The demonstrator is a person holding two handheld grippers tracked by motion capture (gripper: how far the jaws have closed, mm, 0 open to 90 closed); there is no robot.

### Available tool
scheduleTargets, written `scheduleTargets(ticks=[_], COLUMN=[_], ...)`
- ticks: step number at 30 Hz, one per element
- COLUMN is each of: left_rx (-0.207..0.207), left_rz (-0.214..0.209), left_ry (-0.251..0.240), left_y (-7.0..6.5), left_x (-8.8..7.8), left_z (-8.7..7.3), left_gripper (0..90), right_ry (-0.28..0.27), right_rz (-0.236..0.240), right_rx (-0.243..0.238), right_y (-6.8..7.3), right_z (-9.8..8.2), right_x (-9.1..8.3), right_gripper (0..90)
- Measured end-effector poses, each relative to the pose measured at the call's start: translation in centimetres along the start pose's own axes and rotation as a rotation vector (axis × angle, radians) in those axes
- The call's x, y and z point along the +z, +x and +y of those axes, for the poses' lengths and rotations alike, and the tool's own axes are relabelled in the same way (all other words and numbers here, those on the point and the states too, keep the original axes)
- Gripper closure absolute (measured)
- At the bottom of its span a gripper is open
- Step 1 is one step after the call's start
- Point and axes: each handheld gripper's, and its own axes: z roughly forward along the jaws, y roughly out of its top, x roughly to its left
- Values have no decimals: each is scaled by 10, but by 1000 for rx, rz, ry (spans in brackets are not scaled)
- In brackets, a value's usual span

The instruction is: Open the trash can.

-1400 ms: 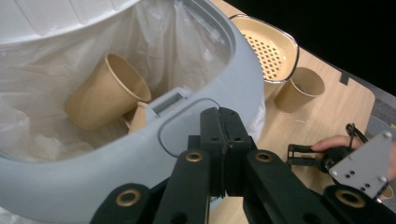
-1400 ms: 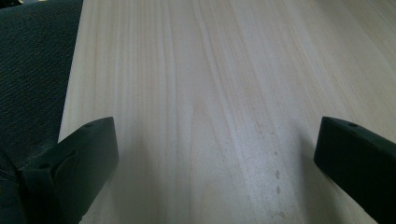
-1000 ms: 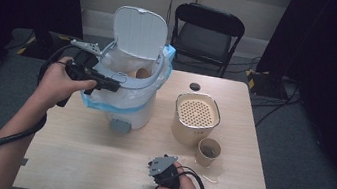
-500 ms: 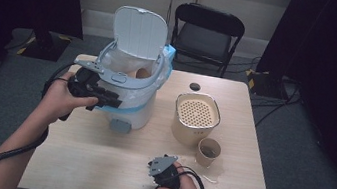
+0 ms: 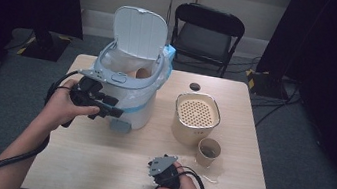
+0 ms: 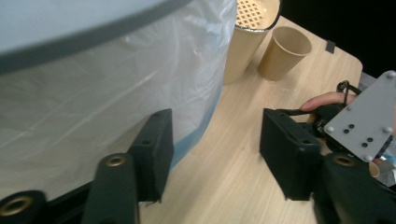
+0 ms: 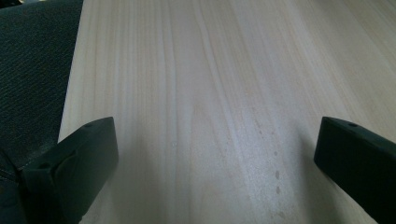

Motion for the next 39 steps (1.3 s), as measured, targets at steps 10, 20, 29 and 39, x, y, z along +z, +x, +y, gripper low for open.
scheduleTargets(ticks=[10, 20, 29, 39], left_rx=[19, 38, 41, 45], left_rz=[-8, -29, -58, -71], left_ry=[20, 40, 16, 34], left_y=[-2, -3, -1, 0], left_x=[12, 27, 40, 54], left_z=[-10, -27, -46, -71], left_gripper=[284, 199, 198, 198], right_ry=[0, -2, 1, 1], right_rz=[4, 5, 7, 7], right_rx=[0, -5, -2, -1], right_y=[0, -1, -1, -1], right_z=[0, 0, 0, 0], right_x=[0, 0, 0, 0], right_gripper=[0, 0, 0, 0])
